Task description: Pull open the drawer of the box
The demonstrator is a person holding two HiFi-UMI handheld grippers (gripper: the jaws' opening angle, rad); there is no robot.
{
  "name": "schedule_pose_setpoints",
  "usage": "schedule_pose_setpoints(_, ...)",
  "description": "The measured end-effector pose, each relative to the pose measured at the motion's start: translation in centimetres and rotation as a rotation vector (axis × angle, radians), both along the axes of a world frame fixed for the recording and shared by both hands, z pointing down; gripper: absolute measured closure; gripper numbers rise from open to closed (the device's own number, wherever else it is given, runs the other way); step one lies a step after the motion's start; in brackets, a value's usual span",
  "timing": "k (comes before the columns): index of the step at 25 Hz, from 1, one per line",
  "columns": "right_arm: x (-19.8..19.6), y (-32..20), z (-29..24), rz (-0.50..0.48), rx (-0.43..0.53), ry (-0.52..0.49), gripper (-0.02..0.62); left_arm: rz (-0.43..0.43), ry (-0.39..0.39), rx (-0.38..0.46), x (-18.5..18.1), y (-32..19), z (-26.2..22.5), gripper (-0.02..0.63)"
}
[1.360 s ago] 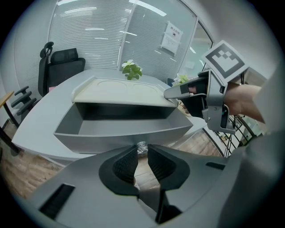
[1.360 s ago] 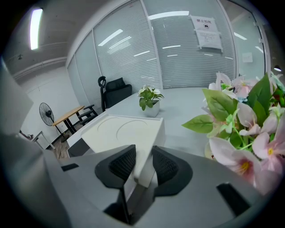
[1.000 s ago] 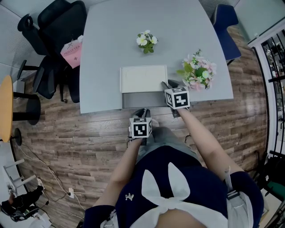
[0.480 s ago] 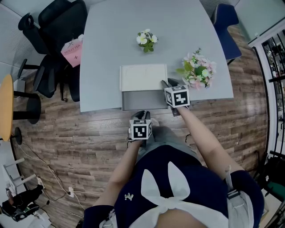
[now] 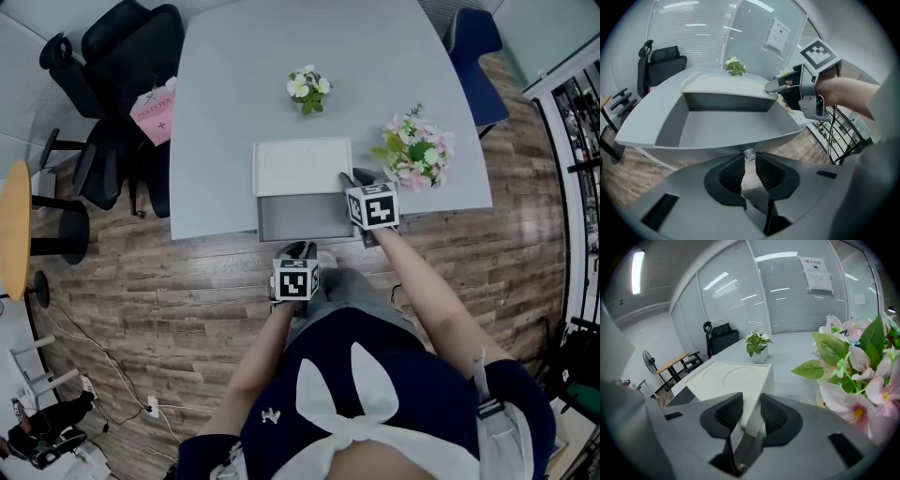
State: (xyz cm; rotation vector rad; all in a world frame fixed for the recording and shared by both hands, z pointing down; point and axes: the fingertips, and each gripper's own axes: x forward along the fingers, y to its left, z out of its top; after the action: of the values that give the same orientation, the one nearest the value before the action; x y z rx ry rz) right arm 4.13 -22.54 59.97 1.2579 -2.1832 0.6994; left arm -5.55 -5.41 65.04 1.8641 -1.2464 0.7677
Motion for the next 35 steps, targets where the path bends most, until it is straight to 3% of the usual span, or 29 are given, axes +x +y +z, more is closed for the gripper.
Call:
schedule_pose_setpoints(11,0.0,-0.1,-0.1,0.005,0.005,0.016,0.469,0.044,-0.007,-0.005,0.1,0.5,0.4,0.523)
schedule_pose_setpoints(19,0.1,-0.1,-0.2,0.014,0.036,0.002,0.468,0.036,0.037,-0.037,0.2,0.5,0.6,0.523)
schedule_pose_setpoints(23,0.3,0.4,-0.7,0.041,0.029,-0.030,0.408,0.028,0.063,-0.040,0.0,0.5,0.4,0.522)
schedule_pose_setpoints(30,0.5,3.7,-2.6,0.032,0.061,-0.062,0.411,-0.008,0.050,-0.005,-1.6,1.8,-0.8,0.522)
schedule_pose_setpoints(35,0.0,6.7,-4.6,-0.010,0.099,-0.071,0.417,-0.062,0.061,0.077,-3.1,1.9,-3.7,0.523)
